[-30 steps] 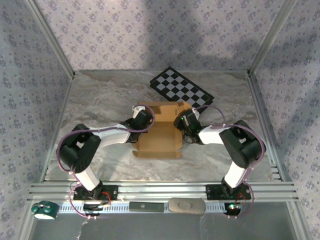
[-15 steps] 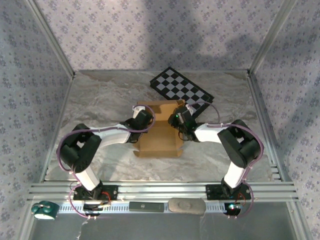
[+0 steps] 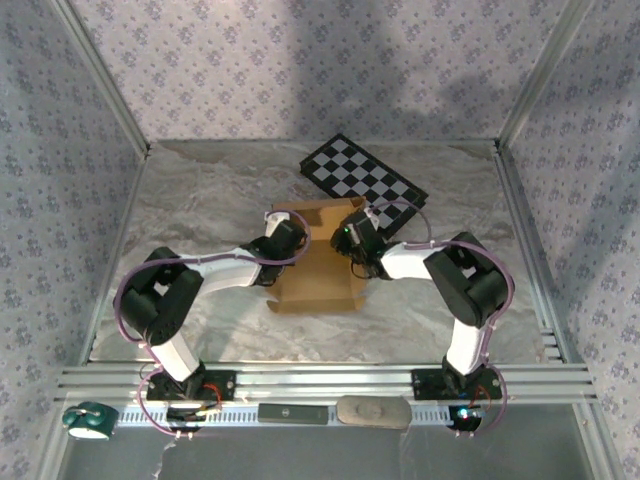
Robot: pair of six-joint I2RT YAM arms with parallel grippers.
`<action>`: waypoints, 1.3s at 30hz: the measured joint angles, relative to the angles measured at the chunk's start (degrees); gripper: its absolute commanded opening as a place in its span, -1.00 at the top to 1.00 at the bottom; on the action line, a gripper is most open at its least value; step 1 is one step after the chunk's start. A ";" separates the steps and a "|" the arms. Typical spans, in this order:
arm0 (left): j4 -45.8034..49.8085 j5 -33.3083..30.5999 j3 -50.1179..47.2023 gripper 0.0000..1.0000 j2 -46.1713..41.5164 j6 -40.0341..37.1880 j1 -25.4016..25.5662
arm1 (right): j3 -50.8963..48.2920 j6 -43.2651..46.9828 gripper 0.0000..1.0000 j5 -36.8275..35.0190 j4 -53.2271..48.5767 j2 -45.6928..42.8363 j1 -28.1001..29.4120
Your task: Fold the paper box
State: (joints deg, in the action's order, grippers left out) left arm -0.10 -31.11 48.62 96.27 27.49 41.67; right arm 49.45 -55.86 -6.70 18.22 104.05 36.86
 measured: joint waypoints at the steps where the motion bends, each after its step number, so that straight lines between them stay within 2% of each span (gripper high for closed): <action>1: 0.00 -0.11 0.00 1.00 0.07 0.00 0.00 | -0.02 0.42 0.20 -0.20 -0.31 -0.33 0.24; 5: -0.13 -0.26 0.00 1.00 0.17 -0.04 0.02 | -2.62 4.85 0.09 -0.92 -1.51 -7.17 1.60; 9: -0.24 -0.24 0.00 1.00 0.20 -0.31 0.02 | -10.38 13.73 0.02 -1.11 -1.25 -24.06 2.38; 11: -0.39 -0.24 0.00 1.00 0.24 -0.50 0.00 | -15.89 18.29 -0.13 -0.94 -0.22 -34.45 1.57; 12: -0.52 -0.24 0.00 1.00 0.28 -0.61 0.02 | -19.10 20.41 -0.23 -0.79 0.04 -40.70 0.61; 15: -0.61 -0.22 0.00 1.00 0.28 -1.03 0.00 | -25.51 24.52 -0.34 -0.44 -2.45 -56.22 -5.46; 18: -0.61 -0.22 0.00 1.00 0.28 -1.33 0.00 | -27.19 26.71 -0.31 0.09 -3.52 -61.66 -15.23; 21: -0.55 -0.22 0.44 1.00 0.61 -1.55 0.00 | -25.35 27.80 -0.26 2.23 -6.38 -55.84 -23.39; 24: -0.55 -0.22 0.98 1.00 1.09 -1.81 0.00 | -19.23 28.61 -0.18 5.55 -11.85 -43.17 -27.43; 26: -0.52 -0.20 1.11 1.00 1.11 -2.01 0.00 | -14.78 28.98 -0.08 8.35 -14.62 -34.97 -28.52; 29: -0.52 -0.20 1.11 1.00 1.14 -2.21 0.00 | -8.96 29.05 -0.11 12.37 -16.98 -25.73 -28.85; 32: -0.52 -0.20 1.11 1.00 1.16 -2.51 0.00 | -4.00 29.09 -0.09 17.14 -17.57 -18.95 -29.31; 35: -0.55 -0.20 1.11 1.00 1.16 -2.64 0.00 | 2.38 28.44 0.02 22.25 -18.58 -11.98 -30.49; 39: -0.55 -0.22 1.14 1.00 1.16 -2.67 0.00 | 8.87 25.59 0.02 27.54 -19.85 -5.68 -30.27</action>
State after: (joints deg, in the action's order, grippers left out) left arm -0.64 -31.33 49.76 97.43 24.82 41.67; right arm 58.33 -30.26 20.84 -1.63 98.37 6.59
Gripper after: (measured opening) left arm 0.041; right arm 0.488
